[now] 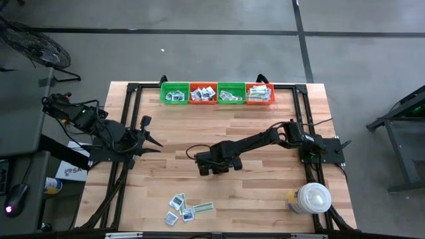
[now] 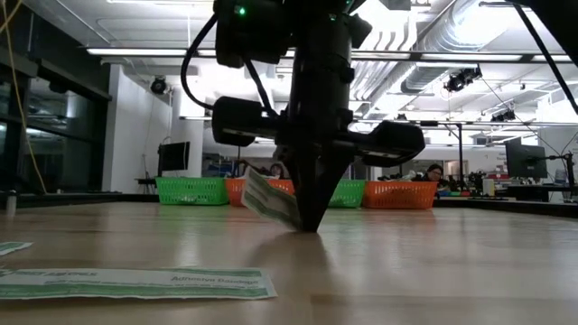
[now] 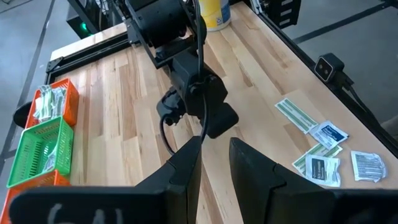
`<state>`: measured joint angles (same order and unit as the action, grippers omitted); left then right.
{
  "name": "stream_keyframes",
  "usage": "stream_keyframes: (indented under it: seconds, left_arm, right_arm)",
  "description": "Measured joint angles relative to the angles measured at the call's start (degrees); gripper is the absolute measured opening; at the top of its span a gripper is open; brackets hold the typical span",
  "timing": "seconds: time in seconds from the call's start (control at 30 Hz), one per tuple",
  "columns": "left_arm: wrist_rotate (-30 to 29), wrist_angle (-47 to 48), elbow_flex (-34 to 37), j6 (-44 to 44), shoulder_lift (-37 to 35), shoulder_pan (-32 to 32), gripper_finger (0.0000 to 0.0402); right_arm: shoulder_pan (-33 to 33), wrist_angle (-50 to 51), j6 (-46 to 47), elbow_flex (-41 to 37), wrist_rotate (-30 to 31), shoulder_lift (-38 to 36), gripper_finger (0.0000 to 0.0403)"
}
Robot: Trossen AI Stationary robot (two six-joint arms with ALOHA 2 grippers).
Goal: Pick & Place First Aid Supplies
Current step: Put the top green bandage pack in the right orange bin
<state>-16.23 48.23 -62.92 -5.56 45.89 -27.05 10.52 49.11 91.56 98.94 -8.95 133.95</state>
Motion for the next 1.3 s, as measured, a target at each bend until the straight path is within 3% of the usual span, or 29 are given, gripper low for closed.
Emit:
stream_keyframes:
  seconds: [0.17, 0.43, 0.97, 1.3]
  left_arm:
    - [0.0, 0.0, 0.0, 0.0, 0.0, 0.0, 0.008]
    - [-1.5, 0.4, 0.0, -0.1, 0.4, 0.0, 0.008]
    - [-2.5, -0.9, 0.0, -0.2, 2.8, 0.0, 0.008]
    - [-2.8, -2.1, 0.0, -0.1, 2.7, 0.0, 0.008]
  right_arm:
    - [0.4, -0.2, -4.5, 0.0, 0.6, 0.0, 0.0001]
    - [1.7, 0.8, -9.6, -0.6, 13.9, -3.0, 0.0]
    - [3.5, -1.6, -15.9, -0.7, 20.9, -5.3, 0.0]
    - [2.2, 4.0, -17.1, -0.6, 22.5, -9.5, 0.0]
